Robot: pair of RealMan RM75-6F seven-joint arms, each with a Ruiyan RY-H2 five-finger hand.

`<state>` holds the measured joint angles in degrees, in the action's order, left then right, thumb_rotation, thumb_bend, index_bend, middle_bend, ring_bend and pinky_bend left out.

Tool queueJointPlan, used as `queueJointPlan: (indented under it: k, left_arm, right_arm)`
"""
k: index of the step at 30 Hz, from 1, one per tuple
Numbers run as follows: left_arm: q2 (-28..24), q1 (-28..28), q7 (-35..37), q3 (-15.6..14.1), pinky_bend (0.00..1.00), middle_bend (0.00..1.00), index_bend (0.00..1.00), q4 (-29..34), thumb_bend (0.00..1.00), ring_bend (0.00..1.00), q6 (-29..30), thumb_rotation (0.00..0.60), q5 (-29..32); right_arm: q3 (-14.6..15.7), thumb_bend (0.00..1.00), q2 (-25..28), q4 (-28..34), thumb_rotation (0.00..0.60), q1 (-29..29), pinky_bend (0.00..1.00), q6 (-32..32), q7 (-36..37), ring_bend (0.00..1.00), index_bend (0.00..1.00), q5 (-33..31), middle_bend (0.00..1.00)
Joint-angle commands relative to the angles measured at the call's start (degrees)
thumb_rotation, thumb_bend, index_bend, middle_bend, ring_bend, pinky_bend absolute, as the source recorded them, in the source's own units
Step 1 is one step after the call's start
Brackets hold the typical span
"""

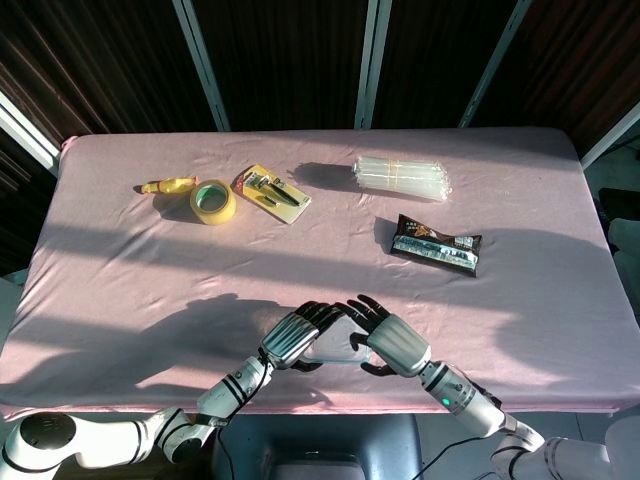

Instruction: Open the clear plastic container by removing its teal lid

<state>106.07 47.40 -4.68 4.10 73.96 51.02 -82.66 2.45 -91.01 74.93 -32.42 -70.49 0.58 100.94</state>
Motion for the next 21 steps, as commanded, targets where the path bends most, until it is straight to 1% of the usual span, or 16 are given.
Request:
queueJointPlan:
  k: [1, 12, 18, 21]
  left_arm:
    - [-0.1, 0.0, 0.1, -0.1, 0.29, 0.27, 0.00, 0.1, 0.26, 0.22, 0.0, 0.600, -0.2]
    - [-0.8, -0.2, 0.1, -0.5, 0.29, 0.27, 0.00, 0.9, 0.26, 0.22, 0.5, 0.600, -0.7]
    - [-1.4, -0.4, 0.7, -0.6, 0.29, 0.28, 0.00, 1.2, 0.26, 0.22, 0.8, 0.600, -1.2]
    - [-1.7, -0.5, 1.1, -0.7, 0.29, 0.28, 0.00, 1.0, 0.26, 0.22, 0.9, 0.600, -1.4]
  right_arm:
    - [-0.3, 0.39, 0.1, 0.2, 0.600, -0.1, 0.00, -0.2, -0.5, 0.00, 0.65, 0.0, 0.11]
    - [-1.0, 0.39, 0.5, 0.5, 0.600, -0.3, 0.00, -1.7, -1.6, 0.00, 0.65, 0.4, 0.11]
    - [-1.1, 0.39, -0.2, -1.8, 0.600, -0.1, 0.00, -3.1, -1.6, 0.00, 0.64, 1.0, 0.11]
    - [-0.9, 0.39, -1.0, -4.1, 0.600, -0.2, 0.00, -3.7, -1.2, 0.00, 0.64, 1.5, 0.11]
